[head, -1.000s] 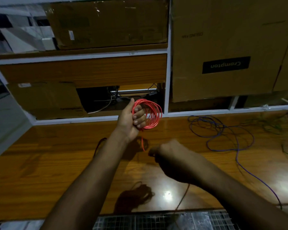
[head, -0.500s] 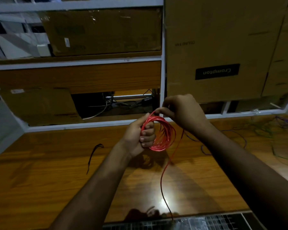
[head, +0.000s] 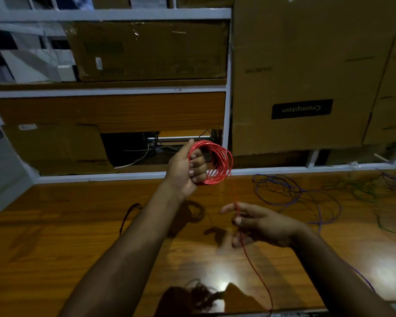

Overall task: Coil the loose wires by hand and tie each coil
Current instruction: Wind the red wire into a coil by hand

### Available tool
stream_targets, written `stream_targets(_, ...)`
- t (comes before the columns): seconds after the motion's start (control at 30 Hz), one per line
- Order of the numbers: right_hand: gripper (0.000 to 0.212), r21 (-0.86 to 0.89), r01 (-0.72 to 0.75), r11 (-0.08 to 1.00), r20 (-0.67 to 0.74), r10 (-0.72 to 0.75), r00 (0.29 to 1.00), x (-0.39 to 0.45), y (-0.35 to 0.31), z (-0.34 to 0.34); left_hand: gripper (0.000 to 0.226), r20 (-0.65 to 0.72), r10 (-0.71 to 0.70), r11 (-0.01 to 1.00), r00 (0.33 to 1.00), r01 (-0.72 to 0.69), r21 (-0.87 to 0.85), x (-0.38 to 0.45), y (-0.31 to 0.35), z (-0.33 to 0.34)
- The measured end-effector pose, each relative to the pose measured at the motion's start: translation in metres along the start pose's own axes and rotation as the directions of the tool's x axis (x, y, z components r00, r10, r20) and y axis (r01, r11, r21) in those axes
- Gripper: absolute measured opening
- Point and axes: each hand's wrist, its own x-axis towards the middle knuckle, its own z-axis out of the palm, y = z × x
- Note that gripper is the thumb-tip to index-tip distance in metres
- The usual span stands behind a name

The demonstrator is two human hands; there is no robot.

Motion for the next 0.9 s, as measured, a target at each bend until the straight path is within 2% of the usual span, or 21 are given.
stream_targets(0.03, 0.032, -0.117, -0.028, 0.993, -0.07, 0.02, 0.997, 0.001, 0.0, 0.012, 0.05, -0.019, 0.01, 1.0, 1.0, -0.01, 0.004, 0.003, 0.0, 0.001)
stream_targets(0.07, 0.031, -0.335, -0.069, 0.94, -0.179, 0.008, 0.984, 0.002, -0.001, 0.023, 0.05, -0.036, 0.016, 1.0, 0.999, -0.016, 0.004, 0.005, -0.001, 0.002)
stream_targets(0.1, 0.034, -0.566, -0.137, 0.813, -0.269, -0.026, 0.963, 0.003, -0.003, 0.034, 0.05, -0.053, 0.022, 1.0, 0.998, -0.023, -0.002, 0.007, -0.003, 0.003)
stream_targets(0.13, 0.038, -0.733, -0.23, 0.64, -0.344, -0.057, 0.937, 0.002, -0.007, 0.047, 0.05, -0.068, 0.026, 1.0, 0.997, -0.027, -0.009, 0.009, -0.006, 0.004)
stream_targets(0.17, 0.036, -0.821, -0.3, 0.486, -0.389, -0.091, 0.917, -0.001, -0.012, 0.06, 0.05, -0.082, 0.029, 0.999, 0.996, -0.03, -0.014, 0.011, -0.009, 0.005)
stream_targets(0.23, 0.02, -0.914, -0.319, 0.25, -0.368, -0.181, 0.912, -0.014, -0.028, 0.086, 0.051, -0.107, 0.038, 0.999, 0.993, -0.038, 0.005, 0.013, -0.014, 0.008)
stream_targets(0.3, 0.026, -0.967, -0.234, 0.104, -0.25, -0.181, 0.951, -0.024, -0.042, 0.101, 0.052, -0.131, 0.056, 0.998, 0.99, -0.05, 0.045, 0.01, -0.018, 0.011)
stream_targets(0.37, 0.04, -0.985, -0.15, 0.081, -0.158, -0.112, 0.981, -0.029, -0.061, 0.106, 0.051, -0.136, 0.058, 0.994, 0.989, -0.046, 0.094, 0.007, -0.02, 0.013)
stream_targets(0.43, 0.038, -0.994, -0.085, 0.073, -0.096, -0.157, 0.983, -0.029, -0.081, 0.101, 0.049, -0.142, 0.066, 0.986, 0.988, -0.042, 0.164, 0.002, -0.023, 0.015)
stream_targets(0.5, 0.034, -0.995, -0.091, 0.042, -0.099, -0.25, 0.963, -0.029, -0.1, 0.093, 0.049, -0.161, 0.072, 0.969, 0.984, -0.03, 0.245, -0.001, -0.026, 0.016)
stream_targets(0.6, 0.038, -0.978, -0.149, -0.145, -0.055, -0.507, 0.86, -0.029, -0.12, 0.077, 0.038, -0.189, 0.054, 0.936, 0.981, 0.017, 0.353, -0.006, -0.033, 0.015)
stream_targets(0.67, 0.037, -0.966, -0.164, -0.201, 0.003, -0.642, 0.767, -0.026, -0.123, 0.068, 0.037, -0.155, 0.025, 0.936, 0.988, 0.031, 0.349, -0.01, -0.037, 0.016)
stream_targets(0.8, 0.024, -0.968, -0.183, -0.174, 0.024, -0.783, 0.622, -0.007, -0.12, 0.046, 0.038, -0.031, -0.054, 0.956, 0.998, 0.061, 0.287, -0.02, -0.038, 0.017)
stream_targets(0.9, 0.049, -0.979, -0.201, -0.035, -0.097, -0.786, 0.61, 0.003, -0.118, 0.023, 0.04, 0.044, -0.125, 0.977, 0.991, 0.115, 0.18, -0.026, -0.037, 0.012)
